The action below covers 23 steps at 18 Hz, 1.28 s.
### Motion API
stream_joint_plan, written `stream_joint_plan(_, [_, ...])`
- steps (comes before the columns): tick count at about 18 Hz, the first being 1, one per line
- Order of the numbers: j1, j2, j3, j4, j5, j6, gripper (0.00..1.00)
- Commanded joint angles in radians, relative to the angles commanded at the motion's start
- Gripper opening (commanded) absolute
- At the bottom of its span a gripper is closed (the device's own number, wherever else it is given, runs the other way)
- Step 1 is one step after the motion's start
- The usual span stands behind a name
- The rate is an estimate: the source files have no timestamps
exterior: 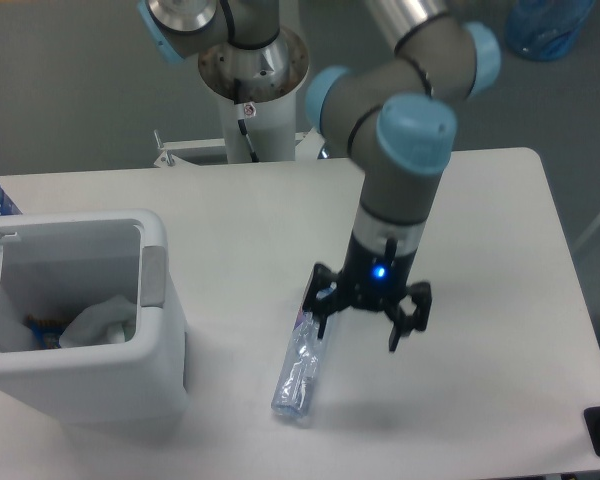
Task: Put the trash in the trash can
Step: 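Lower the gripper around the bottle's cap end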
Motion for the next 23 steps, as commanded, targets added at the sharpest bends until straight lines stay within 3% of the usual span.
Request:
stream_joint_plan(3, [-0.034, -0.032, -0.005, 0.020, 0.079, -0.041, 1.00])
stream_joint_plan(5, [-0.035, -0.048, 0.000, 0.023, 0.079, -0.087, 1.00])
stream_joint_plan(23, [-0.121, -0.147, -0.020, 0.049, 0.080, -0.071, 1.00])
